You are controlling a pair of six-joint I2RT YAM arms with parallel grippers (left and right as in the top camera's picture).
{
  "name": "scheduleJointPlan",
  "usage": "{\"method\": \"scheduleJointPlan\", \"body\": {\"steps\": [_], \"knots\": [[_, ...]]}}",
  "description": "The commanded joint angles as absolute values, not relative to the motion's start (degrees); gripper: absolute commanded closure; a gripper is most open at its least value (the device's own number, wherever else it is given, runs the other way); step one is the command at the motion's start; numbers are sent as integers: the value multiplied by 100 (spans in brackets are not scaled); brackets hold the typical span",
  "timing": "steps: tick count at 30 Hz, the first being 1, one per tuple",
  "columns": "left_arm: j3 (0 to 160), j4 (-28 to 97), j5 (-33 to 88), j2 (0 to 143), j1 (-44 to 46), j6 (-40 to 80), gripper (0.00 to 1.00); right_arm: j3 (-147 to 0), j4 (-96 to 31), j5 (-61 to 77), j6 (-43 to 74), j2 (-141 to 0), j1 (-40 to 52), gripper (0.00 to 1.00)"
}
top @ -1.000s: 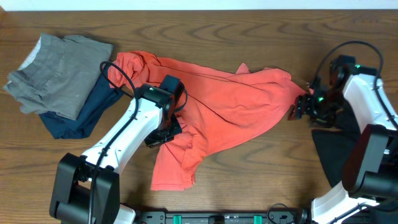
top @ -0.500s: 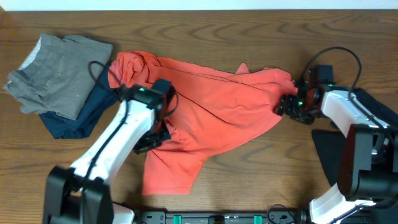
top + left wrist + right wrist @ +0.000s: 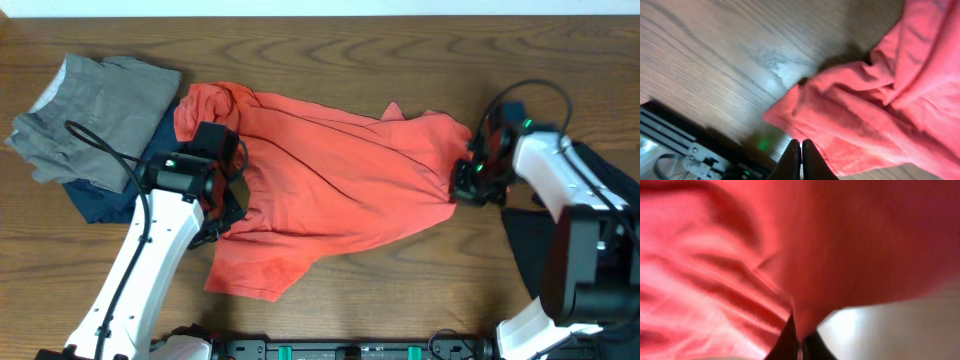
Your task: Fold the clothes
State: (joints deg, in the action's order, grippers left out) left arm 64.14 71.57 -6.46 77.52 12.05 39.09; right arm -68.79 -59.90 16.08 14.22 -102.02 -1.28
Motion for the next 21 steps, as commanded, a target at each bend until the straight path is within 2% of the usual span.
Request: {"method": "scheduleJointPlan", "body": {"steps": [1, 3, 7, 17, 18, 20, 21], "knots": [[6403, 7179, -862, 7734, 989, 3811, 94, -8106, -6650, 1323, 915, -9574, -250, 99], [6403, 7207, -860, 7734, 849, 3809, 94, -8541, -6864, 729, 939, -9445, -272, 99], [6403, 7247, -690, 7730, 735, 3656, 94, -8508, -6954, 622, 910, -9391, -204, 99], [6396, 7144, 1653, 7736, 838, 2823, 94, -7662, -6464, -252, 1297, -9441, -106, 99], [6396, 7142, 1804, 7741, 891, 2803, 90, -7671, -6423, -325, 1328, -9439, -123, 99], [6394, 7150, 1881, 7747, 1074, 2724, 59, -7693, -6342, -322, 1323, -9439, -174, 99], [6386, 7146, 1870, 7747, 1177, 2596, 51, -7693, -6337, -325, 1323, -9439, -196, 99]]}}
